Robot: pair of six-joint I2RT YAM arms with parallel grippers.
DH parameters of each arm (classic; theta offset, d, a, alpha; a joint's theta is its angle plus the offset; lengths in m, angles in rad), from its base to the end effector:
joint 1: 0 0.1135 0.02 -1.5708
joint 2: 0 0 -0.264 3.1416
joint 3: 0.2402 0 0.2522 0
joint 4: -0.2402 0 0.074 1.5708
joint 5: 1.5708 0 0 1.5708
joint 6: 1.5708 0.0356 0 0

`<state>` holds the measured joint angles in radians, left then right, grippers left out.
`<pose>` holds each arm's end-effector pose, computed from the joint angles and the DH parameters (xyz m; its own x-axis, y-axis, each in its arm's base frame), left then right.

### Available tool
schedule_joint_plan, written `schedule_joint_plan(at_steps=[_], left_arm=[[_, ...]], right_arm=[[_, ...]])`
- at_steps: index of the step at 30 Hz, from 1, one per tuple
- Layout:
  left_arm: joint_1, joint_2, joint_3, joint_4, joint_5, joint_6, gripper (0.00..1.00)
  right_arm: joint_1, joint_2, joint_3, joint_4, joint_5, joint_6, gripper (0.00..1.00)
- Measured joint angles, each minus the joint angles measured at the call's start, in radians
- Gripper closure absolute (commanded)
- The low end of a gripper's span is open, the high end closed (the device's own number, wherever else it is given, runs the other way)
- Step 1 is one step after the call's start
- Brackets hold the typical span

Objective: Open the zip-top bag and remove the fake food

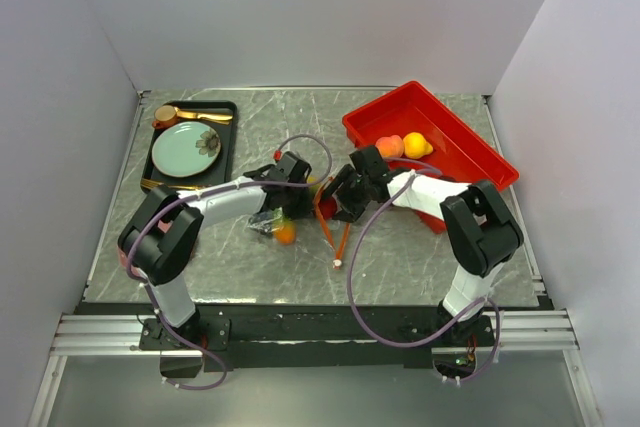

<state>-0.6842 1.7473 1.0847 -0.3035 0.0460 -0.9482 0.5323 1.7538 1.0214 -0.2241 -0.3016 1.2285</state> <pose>0.2769 -0.2280 0.1799 -0.9011 -0.3122 -0.3008 -0.1379 0.8642 -0.4839 0.2984 0.1880 0.1657 -0.8318 0.5540 0.0352 0.4511 0.6377 0.6244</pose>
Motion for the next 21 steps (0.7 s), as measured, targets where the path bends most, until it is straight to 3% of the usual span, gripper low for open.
schedule_joint_plan(at_steps=[4, 6, 7, 8, 12, 21], left_arm=[[-0.005, 0.000, -0.007, 0.002, 0.002, -0.011, 0.99], [-0.005, -0.001, -0.010, 0.003, 0.001, -0.016, 0.99], [-0.005, -0.002, -0.010, 0.003, 0.001, -0.018, 0.99], [-0.005, -0.003, -0.011, 0.003, -0.002, -0.019, 0.99], [-0.003, -0.014, -0.011, -0.016, -0.022, -0.026, 0.99], [0.071, -0.043, -0.014, -0.079, -0.079, -0.050, 0.99]], right_arm=[[0.004, 0.005, 0.010, -0.010, 0.024, -0.017, 0.24], [0.006, 0.013, 0.026, -0.026, 0.040, -0.032, 0.28], [0.007, 0.016, 0.032, -0.030, 0.048, -0.040, 0.35], [0.007, 0.017, 0.037, -0.035, 0.053, -0.047, 0.47], [0.008, 0.017, 0.047, -0.051, 0.078, -0.073, 0.67], [0.008, -0.031, 0.047, -0.115, 0.117, -0.143, 0.73]])
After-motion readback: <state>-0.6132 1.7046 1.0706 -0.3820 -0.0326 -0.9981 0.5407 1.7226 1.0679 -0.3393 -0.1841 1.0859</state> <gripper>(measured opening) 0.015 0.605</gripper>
